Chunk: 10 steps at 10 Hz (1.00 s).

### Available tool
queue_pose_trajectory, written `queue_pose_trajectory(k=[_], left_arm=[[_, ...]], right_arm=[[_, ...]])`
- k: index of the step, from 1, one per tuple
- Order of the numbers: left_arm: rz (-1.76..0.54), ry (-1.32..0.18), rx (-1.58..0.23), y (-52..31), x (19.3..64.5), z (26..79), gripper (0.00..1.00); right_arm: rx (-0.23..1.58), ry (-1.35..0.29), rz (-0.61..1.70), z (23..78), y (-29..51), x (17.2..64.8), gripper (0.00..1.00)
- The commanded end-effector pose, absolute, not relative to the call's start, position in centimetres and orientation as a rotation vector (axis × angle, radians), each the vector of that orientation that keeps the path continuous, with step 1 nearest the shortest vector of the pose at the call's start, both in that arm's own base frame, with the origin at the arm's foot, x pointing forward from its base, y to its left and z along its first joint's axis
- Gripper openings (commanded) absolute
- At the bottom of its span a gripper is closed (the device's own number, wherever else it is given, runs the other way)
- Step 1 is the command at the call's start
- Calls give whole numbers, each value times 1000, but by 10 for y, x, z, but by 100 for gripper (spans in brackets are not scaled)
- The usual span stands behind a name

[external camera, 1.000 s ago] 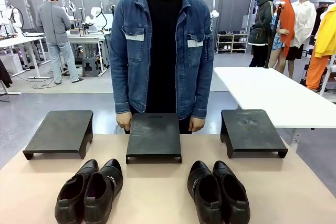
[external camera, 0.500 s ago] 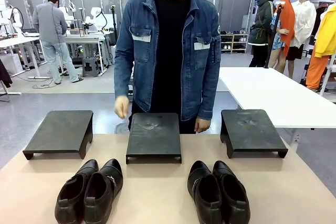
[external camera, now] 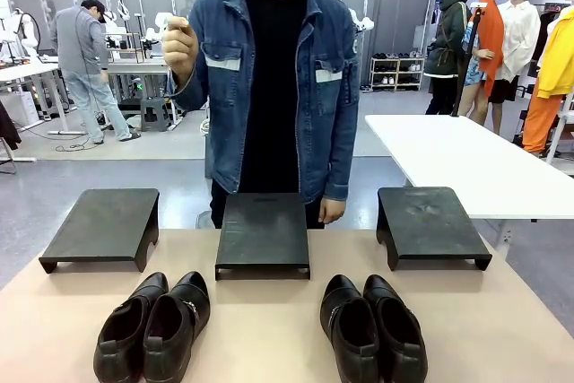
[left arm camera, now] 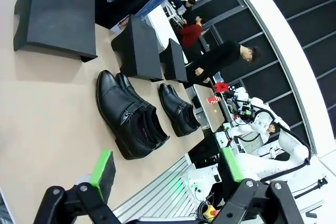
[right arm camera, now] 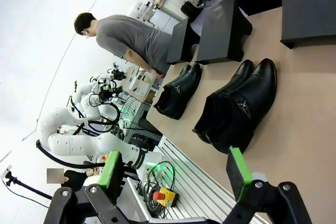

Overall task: Place the shoes on the stand as instructed by the person.
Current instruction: Pick up one pair of Shoes and place it on the Shoes Stand indicated by the person.

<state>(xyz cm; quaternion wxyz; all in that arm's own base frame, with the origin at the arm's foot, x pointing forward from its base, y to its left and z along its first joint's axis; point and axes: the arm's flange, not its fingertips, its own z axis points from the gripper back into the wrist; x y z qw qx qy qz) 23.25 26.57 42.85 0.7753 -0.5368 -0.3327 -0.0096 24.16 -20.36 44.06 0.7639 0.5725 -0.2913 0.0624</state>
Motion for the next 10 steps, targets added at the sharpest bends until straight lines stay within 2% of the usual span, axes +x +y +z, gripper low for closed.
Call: queue_pose_trajectory(k=[1, 10], left_arm=[[-44, -714, -1156, 268, 229, 431, 100], [-20, -721, -1161, 266, 232, 429, 100]], right_arm=[[1243, -641, 157, 440, -205, 241, 100], [1243, -641, 157, 440, -205, 241, 100]])
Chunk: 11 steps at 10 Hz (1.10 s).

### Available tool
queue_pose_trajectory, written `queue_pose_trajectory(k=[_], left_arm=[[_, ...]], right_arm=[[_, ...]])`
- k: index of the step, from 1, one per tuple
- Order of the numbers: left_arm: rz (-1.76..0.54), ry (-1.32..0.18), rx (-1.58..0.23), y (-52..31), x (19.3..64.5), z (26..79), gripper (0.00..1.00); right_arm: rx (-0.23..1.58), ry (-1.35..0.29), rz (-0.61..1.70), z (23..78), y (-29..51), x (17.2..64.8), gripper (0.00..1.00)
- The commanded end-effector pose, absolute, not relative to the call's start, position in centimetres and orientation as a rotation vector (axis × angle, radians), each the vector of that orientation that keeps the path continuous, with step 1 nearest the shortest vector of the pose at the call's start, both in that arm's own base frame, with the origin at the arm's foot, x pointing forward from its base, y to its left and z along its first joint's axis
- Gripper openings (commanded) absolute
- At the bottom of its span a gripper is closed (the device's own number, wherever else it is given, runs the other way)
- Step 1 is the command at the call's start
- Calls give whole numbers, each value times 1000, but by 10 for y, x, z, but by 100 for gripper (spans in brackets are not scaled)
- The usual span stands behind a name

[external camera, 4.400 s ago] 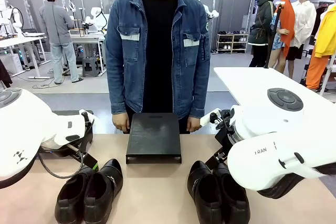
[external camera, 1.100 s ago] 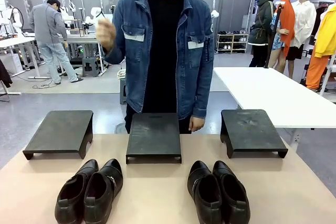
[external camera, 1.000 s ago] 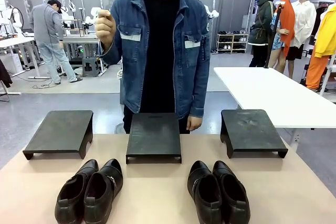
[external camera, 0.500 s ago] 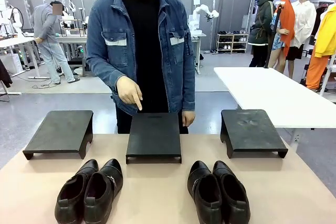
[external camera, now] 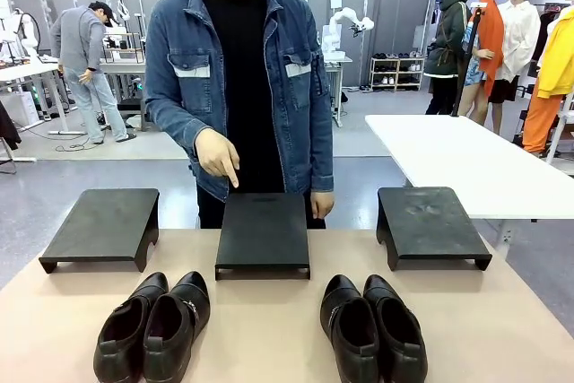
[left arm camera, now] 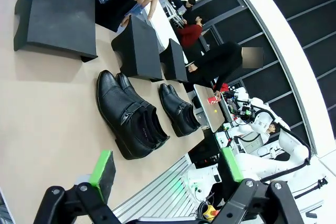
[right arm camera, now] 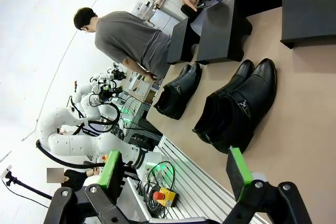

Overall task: Place the shoes on the stand as instructed by the person.
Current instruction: Pick up one pair of Shoes and place it on the Shoes Stand indicated by the person.

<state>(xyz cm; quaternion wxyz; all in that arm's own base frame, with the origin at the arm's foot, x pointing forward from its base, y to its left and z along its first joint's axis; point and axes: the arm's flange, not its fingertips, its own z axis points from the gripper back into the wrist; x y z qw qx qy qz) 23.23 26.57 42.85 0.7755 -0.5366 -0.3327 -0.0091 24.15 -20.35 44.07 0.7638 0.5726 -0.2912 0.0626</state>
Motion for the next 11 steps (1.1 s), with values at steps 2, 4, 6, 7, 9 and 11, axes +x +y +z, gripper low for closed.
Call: queue_pose_trajectory(k=[2, 4, 6, 7, 9, 11], left_arm=[[-103, -608, -1037, 197, 247, 466, 100], [-140, -527, -926, 128, 253, 499, 100], [-163, -432, -736, 61, 264, 530, 100], [-172, -393, -676, 32, 268, 542, 100], [-182, -368, -459, -32, 282, 558, 100], [-192, -346, -304, -81, 301, 557, 100]], right_arm=[[1243, -641, 157, 440, -205, 241, 100], [1243, -641, 157, 440, -205, 241, 100], [1243, -641, 157, 440, -205, 241, 100], [1243, -641, 157, 440, -205, 241, 100], [1243, -641, 157, 440, -205, 241, 100], [1243, -641, 157, 440, -205, 241, 100]])
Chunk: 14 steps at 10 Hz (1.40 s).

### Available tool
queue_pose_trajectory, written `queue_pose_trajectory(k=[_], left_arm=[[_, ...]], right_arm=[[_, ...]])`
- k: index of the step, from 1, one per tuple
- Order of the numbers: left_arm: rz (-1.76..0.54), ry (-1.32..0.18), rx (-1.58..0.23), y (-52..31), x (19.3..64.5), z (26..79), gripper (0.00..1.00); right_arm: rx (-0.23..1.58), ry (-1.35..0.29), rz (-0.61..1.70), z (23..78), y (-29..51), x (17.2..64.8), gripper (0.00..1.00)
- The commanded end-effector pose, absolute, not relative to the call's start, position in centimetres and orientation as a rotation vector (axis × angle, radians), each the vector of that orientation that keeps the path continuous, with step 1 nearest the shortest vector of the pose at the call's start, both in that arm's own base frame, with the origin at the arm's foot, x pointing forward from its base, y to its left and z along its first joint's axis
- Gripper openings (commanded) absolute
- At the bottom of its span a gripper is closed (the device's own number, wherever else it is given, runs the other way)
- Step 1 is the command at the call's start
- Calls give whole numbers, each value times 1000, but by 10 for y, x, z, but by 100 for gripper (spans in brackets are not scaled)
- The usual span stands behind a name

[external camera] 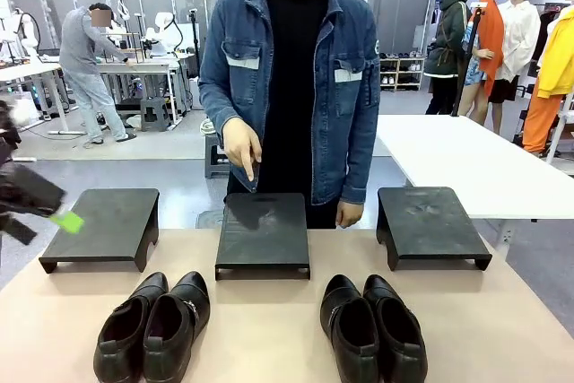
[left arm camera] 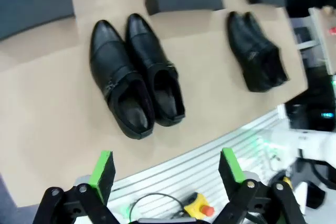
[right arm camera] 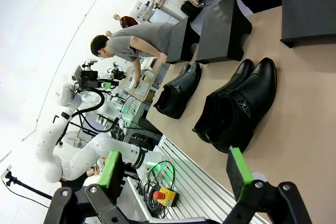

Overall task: Place the shoes on the stand as instructed by the person.
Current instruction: Pick up one pair of Shoes and place it on the Shoes Stand indicated by the person.

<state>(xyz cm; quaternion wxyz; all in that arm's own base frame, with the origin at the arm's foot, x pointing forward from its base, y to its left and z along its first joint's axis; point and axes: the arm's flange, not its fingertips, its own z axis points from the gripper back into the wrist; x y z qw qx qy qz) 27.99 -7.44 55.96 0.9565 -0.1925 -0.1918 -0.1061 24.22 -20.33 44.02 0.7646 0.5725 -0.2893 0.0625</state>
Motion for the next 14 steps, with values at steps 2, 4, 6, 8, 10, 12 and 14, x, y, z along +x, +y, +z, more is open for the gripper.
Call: queue_pose_trajectory(k=[2, 4, 6, 8, 10, 12, 14], left_arm=[[-181, -328, -150, -126, 320, 542, 100], [-69, -306, -90, -154, 334, 509, 100], [-19, -249, -110, -165, 333, 476, 100], [5, -190, -140, -175, 329, 453, 100], [46, -167, -115, -179, 332, 425, 100], [50, -147, -87, -184, 336, 397, 100], [44, -144, -75, -190, 341, 375, 100]], right_arm=[[1243, -641, 157, 440, -205, 241, 100], [1243, -641, 157, 440, -205, 241, 100], [1243, -641, 157, 440, -205, 241, 100], [1243, -641, 157, 440, -205, 241, 100], [1243, -641, 157, 440, -205, 241, 100], [1243, -641, 157, 440, -205, 241, 100], [1243, -641, 157, 440, -205, 241, 100]])
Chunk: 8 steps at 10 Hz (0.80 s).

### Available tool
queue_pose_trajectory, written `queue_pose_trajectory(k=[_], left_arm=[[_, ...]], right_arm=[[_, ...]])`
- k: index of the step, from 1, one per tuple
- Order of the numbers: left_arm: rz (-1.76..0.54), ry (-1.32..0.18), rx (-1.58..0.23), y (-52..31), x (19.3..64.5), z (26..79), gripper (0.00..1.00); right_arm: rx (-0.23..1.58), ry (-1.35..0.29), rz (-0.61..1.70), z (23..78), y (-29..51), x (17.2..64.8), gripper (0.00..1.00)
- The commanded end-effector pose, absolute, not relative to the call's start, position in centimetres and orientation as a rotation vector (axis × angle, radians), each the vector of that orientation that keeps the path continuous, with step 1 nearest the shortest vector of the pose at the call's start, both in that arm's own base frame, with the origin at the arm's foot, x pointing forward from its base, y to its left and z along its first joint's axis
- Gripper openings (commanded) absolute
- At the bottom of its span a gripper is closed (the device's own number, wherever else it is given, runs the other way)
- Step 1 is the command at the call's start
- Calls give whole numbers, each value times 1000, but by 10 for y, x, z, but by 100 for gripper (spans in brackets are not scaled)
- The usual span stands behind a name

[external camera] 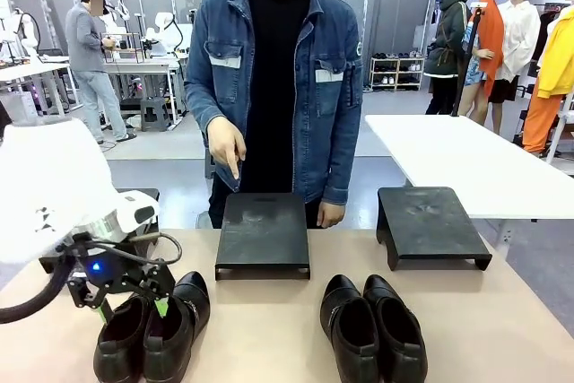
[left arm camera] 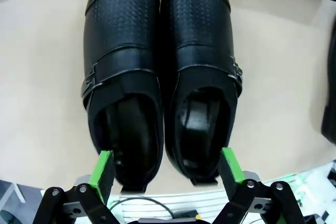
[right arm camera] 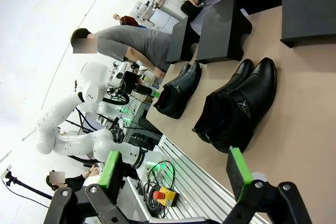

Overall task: Place the shoes on the stand as instructed by the person.
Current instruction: Pick up one pair of Shoes and place it on the Shoes Stand indicated by the person.

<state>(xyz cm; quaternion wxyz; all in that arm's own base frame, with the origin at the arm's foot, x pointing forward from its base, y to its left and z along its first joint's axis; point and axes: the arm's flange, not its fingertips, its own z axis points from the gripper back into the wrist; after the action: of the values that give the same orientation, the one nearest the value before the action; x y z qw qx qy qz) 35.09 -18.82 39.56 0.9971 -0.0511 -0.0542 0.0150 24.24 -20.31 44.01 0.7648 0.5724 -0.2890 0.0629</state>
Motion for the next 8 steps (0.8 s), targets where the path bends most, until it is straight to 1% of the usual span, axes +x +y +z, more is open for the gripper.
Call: queue_pose_trajectory(k=[1, 5, 6, 7, 8], left_arm=[[47, -148, -96, -191, 344, 368, 100], [49, -115, -48, -192, 349, 329, 100], [49, -108, -41, -192, 348, 325, 40], [49, -102, -36, -192, 345, 325, 40], [53, -95, -30, -191, 343, 325, 0]], right_arm=[[1243, -641, 157, 440, -205, 241, 100], [1243, -641, 157, 440, -205, 241, 100], [1243, -641, 157, 440, -205, 241, 100], [1243, -641, 157, 440, -205, 241, 100], [1243, -641, 157, 440, -205, 241, 100]])
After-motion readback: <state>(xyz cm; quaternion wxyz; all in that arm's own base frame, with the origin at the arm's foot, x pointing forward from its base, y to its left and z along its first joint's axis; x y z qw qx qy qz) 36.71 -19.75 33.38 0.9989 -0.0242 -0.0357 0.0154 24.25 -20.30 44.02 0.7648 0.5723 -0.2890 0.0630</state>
